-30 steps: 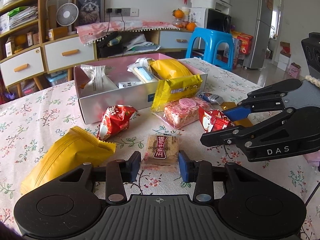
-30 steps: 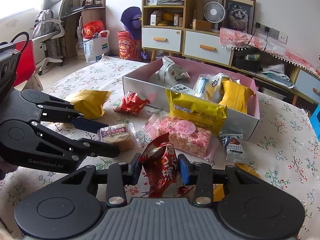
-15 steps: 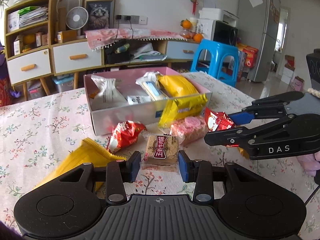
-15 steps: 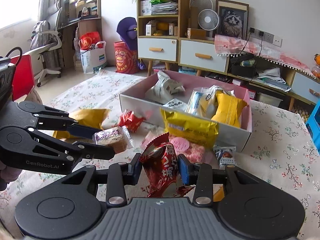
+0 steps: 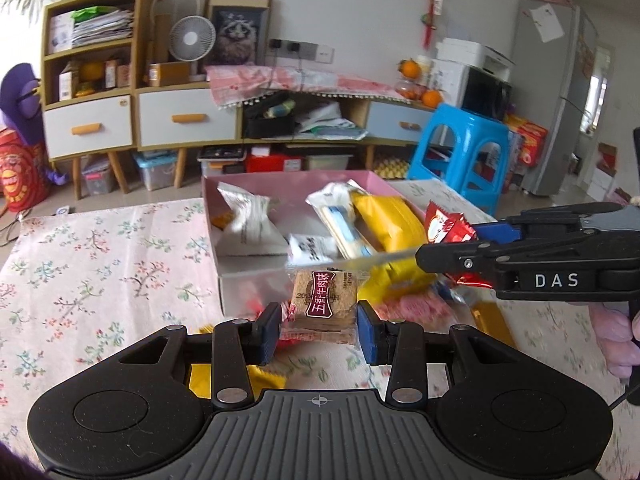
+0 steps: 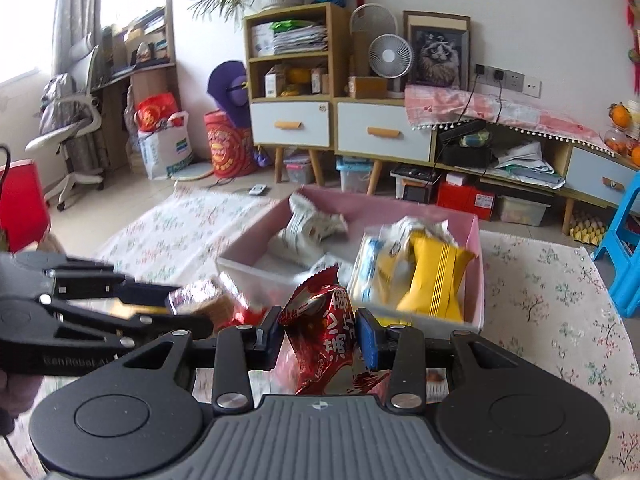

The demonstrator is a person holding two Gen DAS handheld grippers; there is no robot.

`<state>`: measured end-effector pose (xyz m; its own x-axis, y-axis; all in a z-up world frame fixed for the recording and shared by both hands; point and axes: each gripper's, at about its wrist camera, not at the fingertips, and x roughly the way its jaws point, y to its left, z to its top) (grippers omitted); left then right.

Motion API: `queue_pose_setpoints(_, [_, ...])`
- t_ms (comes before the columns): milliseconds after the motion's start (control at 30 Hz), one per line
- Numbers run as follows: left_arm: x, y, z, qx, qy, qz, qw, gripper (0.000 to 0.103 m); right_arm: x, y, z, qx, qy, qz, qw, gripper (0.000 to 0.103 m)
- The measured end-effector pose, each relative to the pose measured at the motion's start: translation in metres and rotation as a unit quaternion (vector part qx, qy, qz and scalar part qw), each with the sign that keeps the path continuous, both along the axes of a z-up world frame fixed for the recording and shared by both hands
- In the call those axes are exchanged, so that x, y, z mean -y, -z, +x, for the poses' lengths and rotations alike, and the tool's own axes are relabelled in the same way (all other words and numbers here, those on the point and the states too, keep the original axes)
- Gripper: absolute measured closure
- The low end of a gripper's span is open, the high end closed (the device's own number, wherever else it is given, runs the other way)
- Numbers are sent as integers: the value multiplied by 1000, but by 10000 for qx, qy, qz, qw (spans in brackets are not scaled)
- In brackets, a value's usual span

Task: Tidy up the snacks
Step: 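Carry the cake slice and red packet into the box and open both tools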

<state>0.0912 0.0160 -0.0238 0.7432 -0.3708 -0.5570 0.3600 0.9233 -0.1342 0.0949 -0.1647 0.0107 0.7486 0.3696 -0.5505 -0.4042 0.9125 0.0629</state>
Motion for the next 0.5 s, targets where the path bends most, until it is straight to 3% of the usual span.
queue_pose_setpoints(267, [5, -12, 24, 88, -336, 67, 9994, 66, 0, -15, 32, -16, 202, 295, 9994, 74])
queue_pose_setpoints(500, [11, -15, 47, 69, -558, 232, 9981, 66, 12, -7, 60, -367, 479, 688, 9958, 74])
